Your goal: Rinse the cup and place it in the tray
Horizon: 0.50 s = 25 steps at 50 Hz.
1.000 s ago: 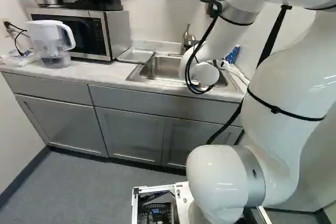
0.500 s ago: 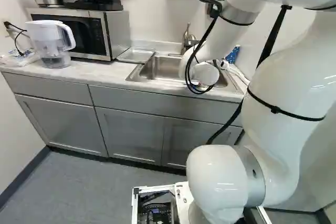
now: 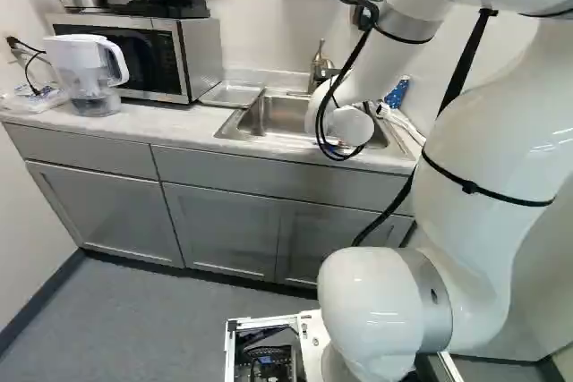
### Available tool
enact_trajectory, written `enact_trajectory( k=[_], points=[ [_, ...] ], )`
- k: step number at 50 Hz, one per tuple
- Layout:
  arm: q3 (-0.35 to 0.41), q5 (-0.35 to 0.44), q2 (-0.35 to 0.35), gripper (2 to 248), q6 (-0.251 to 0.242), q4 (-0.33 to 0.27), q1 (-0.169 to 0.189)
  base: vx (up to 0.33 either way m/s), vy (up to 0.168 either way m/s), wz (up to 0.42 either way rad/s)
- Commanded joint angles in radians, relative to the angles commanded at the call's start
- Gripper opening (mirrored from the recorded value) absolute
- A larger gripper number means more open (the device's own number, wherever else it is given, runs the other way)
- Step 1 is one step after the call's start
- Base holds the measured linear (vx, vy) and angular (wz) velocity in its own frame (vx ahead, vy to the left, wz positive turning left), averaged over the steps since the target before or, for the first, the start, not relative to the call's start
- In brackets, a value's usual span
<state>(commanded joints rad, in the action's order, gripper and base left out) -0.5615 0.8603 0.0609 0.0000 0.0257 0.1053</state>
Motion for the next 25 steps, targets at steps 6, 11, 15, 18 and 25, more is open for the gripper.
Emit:
enact_trajectory(
  k=[6,11,15,18,25],
  points=[
    [0.0,0.0,0.0,123,0.0,0.0,0.0,0.0,0.0,0.0],
    [0.0,0.0,0.0,123,0.0,0.0,0.0,0.0,0.0,0.0],
    [0.0,0.0,0.0,123,0.0,0.0,0.0,0.0,0.0,0.0],
    [0.0,0.0,0.0,123,0.0,0.0,0.0,0.0,0.0,0.0],
    [0.0,0.0,0.0,123,0.0,0.0,0.0,0.0,0.0,0.0]
  ],
)
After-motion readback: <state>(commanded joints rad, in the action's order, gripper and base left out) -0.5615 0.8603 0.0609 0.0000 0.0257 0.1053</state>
